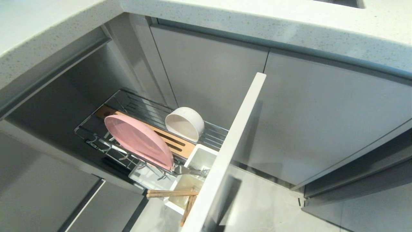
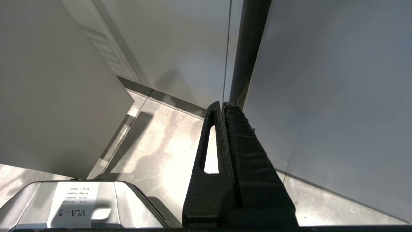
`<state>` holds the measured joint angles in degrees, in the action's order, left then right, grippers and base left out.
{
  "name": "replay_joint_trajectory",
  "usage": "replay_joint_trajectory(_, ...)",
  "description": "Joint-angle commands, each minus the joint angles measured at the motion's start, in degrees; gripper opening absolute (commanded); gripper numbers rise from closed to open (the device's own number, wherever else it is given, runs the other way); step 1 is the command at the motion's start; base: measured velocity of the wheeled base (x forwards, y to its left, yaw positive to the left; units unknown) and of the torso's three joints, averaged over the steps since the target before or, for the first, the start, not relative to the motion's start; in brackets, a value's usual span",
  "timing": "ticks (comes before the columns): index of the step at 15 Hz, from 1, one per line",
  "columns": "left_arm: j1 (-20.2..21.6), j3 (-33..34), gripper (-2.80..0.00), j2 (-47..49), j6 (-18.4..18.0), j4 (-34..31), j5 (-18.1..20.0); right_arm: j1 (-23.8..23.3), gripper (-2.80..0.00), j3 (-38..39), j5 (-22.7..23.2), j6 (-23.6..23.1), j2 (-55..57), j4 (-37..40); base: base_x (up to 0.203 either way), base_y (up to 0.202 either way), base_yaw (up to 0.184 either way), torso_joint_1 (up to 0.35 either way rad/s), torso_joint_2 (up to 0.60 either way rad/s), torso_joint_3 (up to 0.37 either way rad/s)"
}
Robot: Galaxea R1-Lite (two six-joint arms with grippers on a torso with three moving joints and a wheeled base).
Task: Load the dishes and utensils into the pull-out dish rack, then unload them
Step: Take the plate out of the cupboard
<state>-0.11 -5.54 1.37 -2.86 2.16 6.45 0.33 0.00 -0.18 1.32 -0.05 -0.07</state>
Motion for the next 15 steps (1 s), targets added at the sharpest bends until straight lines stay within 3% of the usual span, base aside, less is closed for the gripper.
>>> replay_joint_trajectory(1,0.10,7.47,-2.80,-1.11,-0.45,2.76,-2.36,0.02,-2.80,0.09,0.01,0.00,0.05,-0.01,0.000,0.000,0.000,0.000,0.00,0.000)
replay_joint_trajectory(2,0.11,6.68,-2.80,-1.25,-0.55,0.03,-4.17,0.02,-2.80,0.09,0.01,0.00,0.05,-0.01,0.000,0.000,0.000,0.000,0.00,0.000)
replay_joint_trajectory(7,0.20,6.78,-2.80,-1.37,3.46,0.66,-5.05,0.02,-2.80,0.09,0.01,0.00,0.05,-0.01,0.000,0.000,0.000,0.000,0.00,0.000)
replay_joint_trajectory(15,0.20,6.77,-2.80,-1.37,3.74,0.69,-6.28,0.02,-2.80,0.09,0.01,0.00,0.05,-0.01,0.000,0.000,0.000,0.000,0.00,0.000)
